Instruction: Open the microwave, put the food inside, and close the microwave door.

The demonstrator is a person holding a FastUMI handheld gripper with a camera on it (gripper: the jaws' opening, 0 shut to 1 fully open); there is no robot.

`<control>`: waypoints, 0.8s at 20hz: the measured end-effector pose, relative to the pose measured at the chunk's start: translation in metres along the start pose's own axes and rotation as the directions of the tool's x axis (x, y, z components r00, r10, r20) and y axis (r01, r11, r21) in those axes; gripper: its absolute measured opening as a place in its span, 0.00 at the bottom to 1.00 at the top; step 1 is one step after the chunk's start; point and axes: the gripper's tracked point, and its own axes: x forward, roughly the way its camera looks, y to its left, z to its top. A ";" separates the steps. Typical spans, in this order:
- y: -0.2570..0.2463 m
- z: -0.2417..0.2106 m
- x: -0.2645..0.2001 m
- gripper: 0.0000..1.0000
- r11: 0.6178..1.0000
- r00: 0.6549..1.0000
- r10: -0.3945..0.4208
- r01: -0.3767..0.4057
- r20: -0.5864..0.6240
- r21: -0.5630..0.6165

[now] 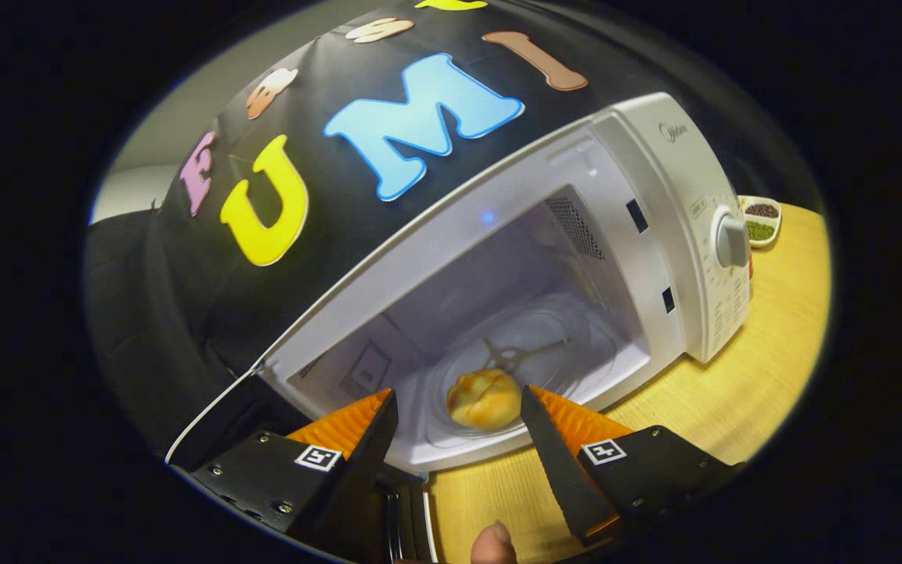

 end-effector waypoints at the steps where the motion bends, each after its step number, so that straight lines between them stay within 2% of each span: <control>1: 0.006 -0.001 -0.022 0.96 0.999 1.000 0.026 -0.027 -0.015 -0.041; 5: 0.044 0.002 -0.114 0.96 0.965 0.976 0.218 -0.219 -0.023 -0.145; 7: 0.059 -0.009 -0.159 0.95 0.928 0.952 0.302 -0.306 -0.055 -0.212; 9: 0.075 -0.027 -0.202 0.96 0.871 0.918 0.387 -0.394 -0.087 -0.293; 12: 0.090 -0.052 -0.249 0.96 0.798 0.886 0.453 -0.452 -0.097 -0.400; 14: 0.107 -0.061 -0.271 0.96 0.763 0.858 0.507 -0.493 -0.086 -0.418; 16: 0.127 -0.075 -0.281 0.91 0.724 0.826 0.553 -0.542 -0.110 -0.428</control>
